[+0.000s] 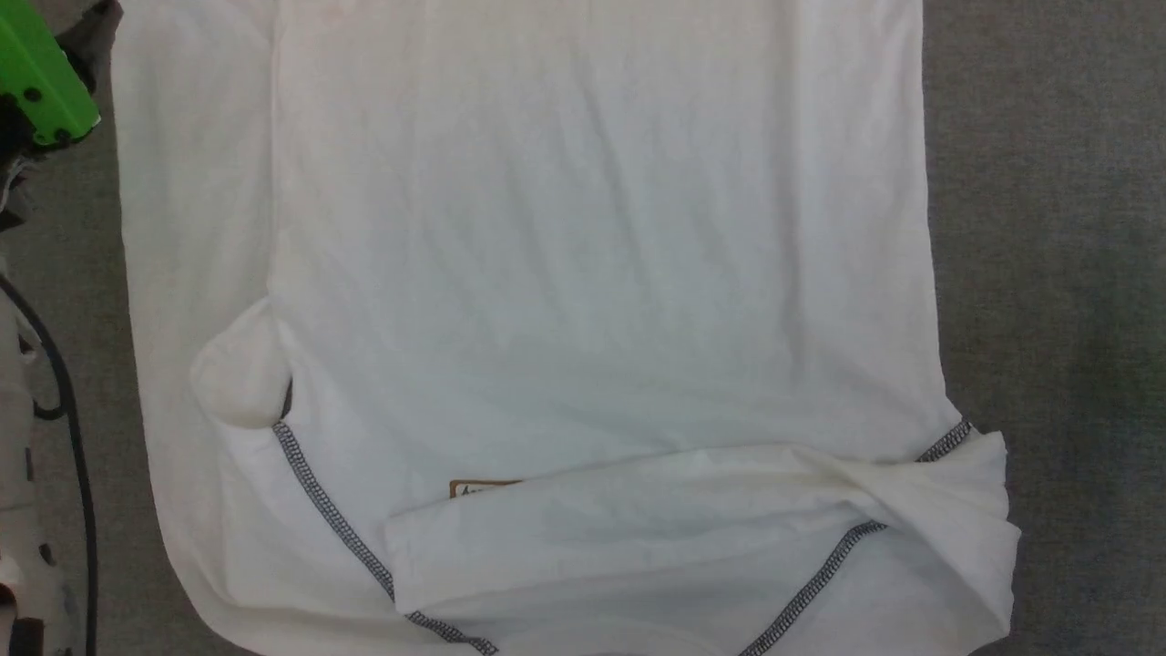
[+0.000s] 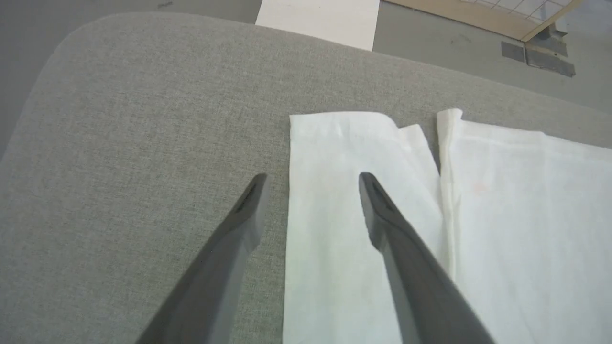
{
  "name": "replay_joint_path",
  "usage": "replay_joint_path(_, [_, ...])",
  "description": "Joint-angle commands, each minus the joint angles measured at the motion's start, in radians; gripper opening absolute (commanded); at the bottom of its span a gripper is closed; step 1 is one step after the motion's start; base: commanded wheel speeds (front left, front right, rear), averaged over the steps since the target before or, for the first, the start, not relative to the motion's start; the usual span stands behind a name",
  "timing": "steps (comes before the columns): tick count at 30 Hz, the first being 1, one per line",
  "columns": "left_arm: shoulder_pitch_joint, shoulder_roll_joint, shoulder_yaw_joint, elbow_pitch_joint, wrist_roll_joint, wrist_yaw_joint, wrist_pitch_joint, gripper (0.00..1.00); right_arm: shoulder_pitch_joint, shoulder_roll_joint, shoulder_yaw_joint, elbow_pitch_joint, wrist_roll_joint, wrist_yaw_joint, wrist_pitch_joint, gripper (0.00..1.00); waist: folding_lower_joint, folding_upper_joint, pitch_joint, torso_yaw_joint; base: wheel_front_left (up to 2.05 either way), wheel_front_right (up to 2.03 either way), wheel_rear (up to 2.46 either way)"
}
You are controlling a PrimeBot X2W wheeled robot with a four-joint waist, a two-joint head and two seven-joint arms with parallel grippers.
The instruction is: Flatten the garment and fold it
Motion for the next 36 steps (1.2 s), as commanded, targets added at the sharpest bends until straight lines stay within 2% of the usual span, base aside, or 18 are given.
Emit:
replay_joint_path(1, [-0.028, 0.017, -0.01, 0.01, 0.01, 0.004, 0.025, 1.0, 0.004, 0.0, -0.005, -0.013, 0.007, -0.001, -0.001, 1.0, -0.0001, 0.0, 0.082, -0.019, 0.0, 0.0, 0.0])
replay_joint_path(7, [-0.059, 0.043, -0.032, 0.039, 0.014, 0.015, 0.116, 1.0, 0.02, 0.0, -0.008, -0.04, 0.019, -0.001, -0.007, 1.0, -0.0001, 0.0, 0.122, -0.019, 0.0, 0.0, 0.0])
replay_joint_path(11, [-0.04, 0.044, -0.024, 0.063, -0.016, 0.006, 0.152, 1.0, 0.024, 0.0, -0.01, -0.046, 0.023, -0.001, -0.011, 1.0, -0.0001, 0.0, 0.132, -0.018, 0.0, 0.0, 0.0])
replay_joint_path(12, [-0.037, 0.039, -0.019, 0.065, -0.025, 0.005, 0.147, 0.33, 0.023, 0.0, -0.011, -0.047, 0.023, -0.001, -0.011, 1.0, -0.0001, 0.0, 0.133, -0.017, 0.0, 0.0, 0.0])
replay_joint_path(13, [-0.032, 0.033, -0.016, 0.068, -0.033, -0.002, 0.138, 0.0, 0.023, 0.0, -0.012, -0.046, 0.022, -0.001, -0.011, 1.0, -0.0001, 0.0, 0.134, -0.017, 0.0, 0.0, 0.0])
replay_joint_path(16, [-0.018, 0.023, 0.013, 0.081, -0.06, -0.012, 0.082, 0.0, 0.019, 0.0, -0.015, -0.04, 0.018, -0.001, -0.011, 1.0, -0.0001, 0.0, 0.124, -0.015, 0.0, 0.0, 0.0])
replay_joint_path(21, [0.004, 0.007, 0.124, 0.111, -0.124, -0.007, -0.092, 0.0, 0.017, 0.0, -0.006, -0.014, 0.016, -0.001, -0.017, 1.0, -0.0001, 0.0, 0.076, -0.009, 0.0, 0.0, 0.0])
replay_joint_path(27, [0.083, 0.03, 0.261, 0.148, -0.172, 0.002, -0.273, 0.0, 0.027, 0.0, 0.008, 0.034, 0.017, -0.001, -0.034, 1.0, -0.0001, 0.0, -0.022, 0.009, 0.0, 0.0, 0.0])
replay_joint_path(36, [0.275, 0.042, 0.403, 0.16, -0.211, 0.035, -0.397, 0.0, 0.068, 0.0, 0.013, 0.097, 0.026, -0.001, -0.049, 1.0, -0.0001, 0.0, -0.172, 0.067, 0.0, 0.0, 0.0])
